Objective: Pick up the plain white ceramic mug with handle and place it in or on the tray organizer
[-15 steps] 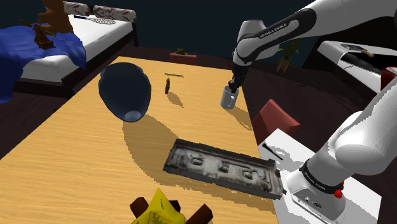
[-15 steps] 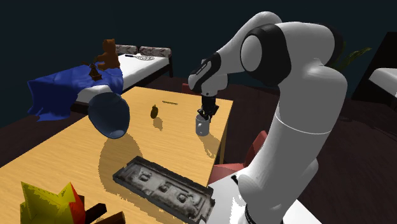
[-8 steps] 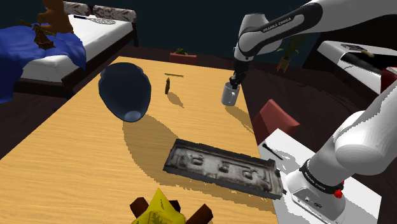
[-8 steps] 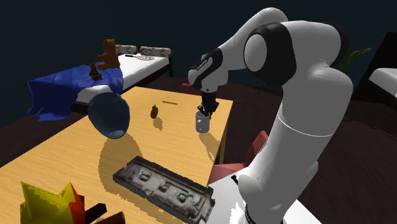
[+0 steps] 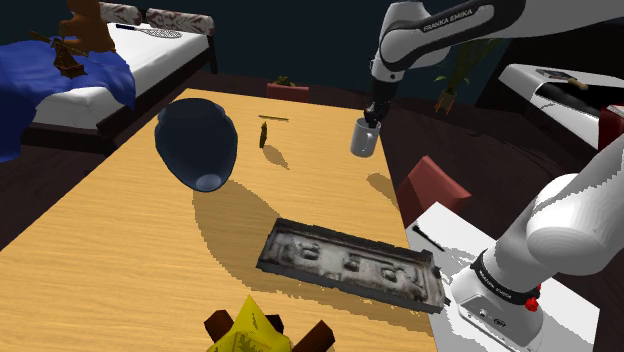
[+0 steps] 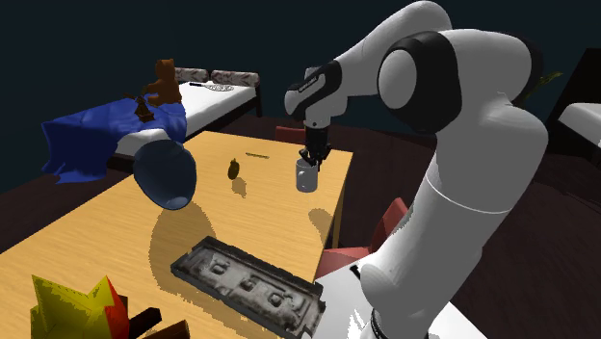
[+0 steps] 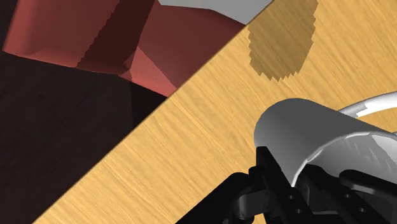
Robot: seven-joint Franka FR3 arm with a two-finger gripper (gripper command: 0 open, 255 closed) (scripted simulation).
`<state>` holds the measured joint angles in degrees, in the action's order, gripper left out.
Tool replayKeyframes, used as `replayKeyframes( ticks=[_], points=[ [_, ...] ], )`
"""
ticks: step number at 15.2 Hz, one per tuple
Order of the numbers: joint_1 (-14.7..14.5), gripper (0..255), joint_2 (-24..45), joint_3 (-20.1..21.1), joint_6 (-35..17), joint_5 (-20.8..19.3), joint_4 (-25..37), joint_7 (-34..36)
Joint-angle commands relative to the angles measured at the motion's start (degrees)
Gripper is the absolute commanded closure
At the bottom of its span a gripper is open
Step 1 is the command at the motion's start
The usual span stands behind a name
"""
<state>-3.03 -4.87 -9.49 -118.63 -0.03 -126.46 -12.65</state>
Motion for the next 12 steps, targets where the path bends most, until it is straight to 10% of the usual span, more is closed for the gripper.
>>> replayKeyframes(
  ticks=[1,12],
  points=[
    [0.0,255,-0.6,0.0,1.6,-0.1,1.0,0.1],
    [-0.9,255,-6.0,1.5,8.3,-0.6,2.4,2.8]
  ],
)
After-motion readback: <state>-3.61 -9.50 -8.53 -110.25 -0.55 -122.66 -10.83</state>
